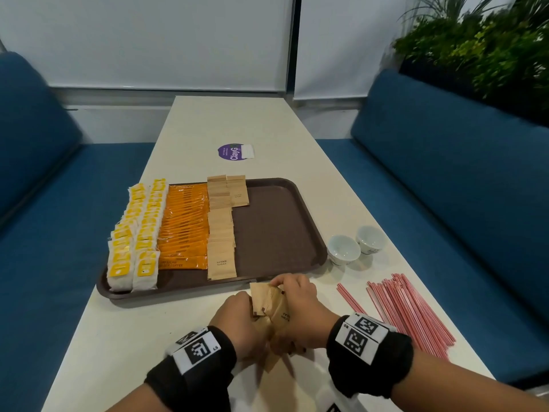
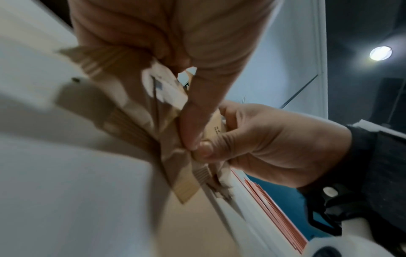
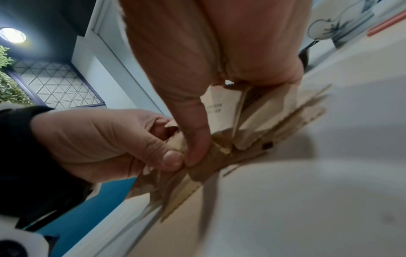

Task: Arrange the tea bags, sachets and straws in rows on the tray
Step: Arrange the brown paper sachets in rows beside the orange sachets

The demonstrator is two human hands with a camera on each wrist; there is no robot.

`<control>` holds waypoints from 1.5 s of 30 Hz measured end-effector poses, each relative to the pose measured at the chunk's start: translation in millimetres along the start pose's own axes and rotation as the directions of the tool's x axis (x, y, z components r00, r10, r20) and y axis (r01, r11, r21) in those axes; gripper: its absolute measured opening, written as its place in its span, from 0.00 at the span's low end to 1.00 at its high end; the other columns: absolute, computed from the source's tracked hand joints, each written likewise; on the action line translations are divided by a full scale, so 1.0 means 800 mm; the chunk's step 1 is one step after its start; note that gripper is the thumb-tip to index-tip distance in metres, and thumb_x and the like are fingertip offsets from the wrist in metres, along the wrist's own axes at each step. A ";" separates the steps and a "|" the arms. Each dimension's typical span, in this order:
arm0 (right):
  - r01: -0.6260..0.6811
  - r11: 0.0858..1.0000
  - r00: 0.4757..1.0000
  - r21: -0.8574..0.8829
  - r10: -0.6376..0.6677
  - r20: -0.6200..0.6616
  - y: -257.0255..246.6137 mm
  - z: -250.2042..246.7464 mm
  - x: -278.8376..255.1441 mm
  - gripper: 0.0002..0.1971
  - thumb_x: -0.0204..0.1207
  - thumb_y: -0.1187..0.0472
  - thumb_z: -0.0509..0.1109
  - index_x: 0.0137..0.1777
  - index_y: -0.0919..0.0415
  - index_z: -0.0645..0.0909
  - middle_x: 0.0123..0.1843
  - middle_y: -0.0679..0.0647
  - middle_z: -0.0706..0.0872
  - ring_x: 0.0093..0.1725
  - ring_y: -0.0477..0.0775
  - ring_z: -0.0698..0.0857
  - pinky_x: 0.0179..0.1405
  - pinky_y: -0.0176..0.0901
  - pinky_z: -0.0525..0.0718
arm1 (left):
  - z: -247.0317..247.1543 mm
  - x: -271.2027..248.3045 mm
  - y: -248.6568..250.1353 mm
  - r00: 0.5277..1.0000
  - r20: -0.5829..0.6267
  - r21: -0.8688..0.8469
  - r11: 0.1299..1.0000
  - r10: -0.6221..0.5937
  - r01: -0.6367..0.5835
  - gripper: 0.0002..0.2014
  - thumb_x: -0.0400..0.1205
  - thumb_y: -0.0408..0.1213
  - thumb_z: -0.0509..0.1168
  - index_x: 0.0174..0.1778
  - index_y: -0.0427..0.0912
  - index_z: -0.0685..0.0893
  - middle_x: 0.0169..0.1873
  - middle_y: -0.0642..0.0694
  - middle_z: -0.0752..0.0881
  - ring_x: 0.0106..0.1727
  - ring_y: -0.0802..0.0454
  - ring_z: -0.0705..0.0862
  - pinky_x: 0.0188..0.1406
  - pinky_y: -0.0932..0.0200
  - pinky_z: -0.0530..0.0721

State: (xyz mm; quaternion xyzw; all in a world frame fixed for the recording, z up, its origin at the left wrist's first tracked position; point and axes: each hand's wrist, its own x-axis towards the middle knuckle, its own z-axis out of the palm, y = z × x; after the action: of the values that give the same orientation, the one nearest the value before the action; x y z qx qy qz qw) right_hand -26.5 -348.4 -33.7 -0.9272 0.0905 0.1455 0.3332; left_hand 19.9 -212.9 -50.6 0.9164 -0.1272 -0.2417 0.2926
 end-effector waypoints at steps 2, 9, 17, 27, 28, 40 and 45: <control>0.004 1.000 1.000 0.019 -0.003 -0.010 -0.003 0.000 0.002 0.44 0.57 0.60 0.83 0.69 0.47 0.61 0.62 0.48 0.62 0.62 0.48 0.62 0.61 0.39 0.74 | -0.001 0.001 0.000 1.000 0.002 -0.090 0.996 0.008 -0.008 0.13 0.75 0.41 0.66 0.53 0.51 0.73 0.45 0.54 0.83 0.45 0.57 0.82 0.45 0.60 0.83; 0.028 0.992 0.999 0.120 -0.026 -0.019 -0.002 0.003 0.013 0.41 0.56 0.56 0.85 0.63 0.44 0.62 0.61 0.49 0.69 0.63 0.50 0.71 0.63 0.45 0.79 | -0.020 0.010 -0.008 0.981 0.192 -0.237 0.971 0.021 0.026 0.22 0.65 0.35 0.79 0.54 0.46 0.81 0.44 0.52 0.87 0.47 0.56 0.85 0.42 0.66 0.81; 0.157 0.963 0.988 0.219 -0.154 -0.033 -0.018 -0.018 0.020 0.35 0.63 0.63 0.80 0.65 0.42 0.66 0.64 0.49 0.71 0.65 0.49 0.74 0.65 0.47 0.79 | -0.022 0.002 -0.021 0.991 0.069 -0.581 0.812 0.112 -0.051 0.23 0.67 0.38 0.78 0.57 0.43 0.80 0.44 0.48 0.89 0.46 0.52 0.87 0.46 0.61 0.84; 0.083 0.852 0.977 0.517 -0.172 0.126 -0.033 -0.031 0.045 0.32 0.75 0.75 0.65 0.78 0.57 0.68 0.70 0.57 0.78 0.68 0.55 0.79 0.68 0.52 0.79 | -0.026 0.009 -0.026 0.950 -0.232 -0.683 0.660 0.210 -0.313 0.26 0.75 0.27 0.70 0.64 0.57 0.75 0.63 0.54 0.79 0.63 0.59 0.80 0.54 0.65 0.82; 0.096 0.856 0.981 0.508 -0.169 0.099 -0.032 -0.029 0.047 0.31 0.74 0.75 0.67 0.76 0.58 0.70 0.69 0.56 0.79 0.68 0.54 0.79 0.68 0.52 0.79 | -0.025 0.009 -0.029 0.950 -0.230 -0.688 0.656 0.211 -0.312 0.24 0.75 0.27 0.70 0.63 0.57 0.77 0.64 0.53 0.80 0.65 0.57 0.79 0.57 0.64 0.80; 0.027 0.811 1.000 0.585 -0.027 -0.010 -0.026 -0.039 0.048 0.07 0.73 0.65 0.75 0.39 0.59 0.79 0.41 0.56 0.87 0.38 0.49 0.87 0.33 0.35 0.85 | -0.023 0.005 -0.043 0.961 -0.258 -0.773 0.575 0.103 -0.269 0.16 0.72 0.24 0.72 0.50 0.47 0.86 0.55 0.48 0.87 0.57 0.49 0.85 0.46 0.57 0.86; 0.045 0.750 0.999 0.659 -0.039 -0.024 -0.031 -0.045 0.046 0.08 0.77 0.69 0.70 0.38 0.60 0.76 0.42 0.57 0.86 0.40 0.50 0.86 0.32 0.32 0.85 | -0.031 0.008 -0.042 0.967 -0.241 -0.861 0.442 0.078 -0.250 0.17 0.68 0.21 0.71 0.51 0.40 0.85 0.51 0.42 0.88 0.45 0.52 0.89 0.34 0.64 0.85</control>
State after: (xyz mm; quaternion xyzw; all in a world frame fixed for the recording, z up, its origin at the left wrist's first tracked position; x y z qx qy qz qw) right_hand 22.1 -355.3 -4.2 -0.7526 0.1168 0.0924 0.6414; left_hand 41.3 -177.0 -55.5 0.6302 -0.0467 -0.1660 0.7571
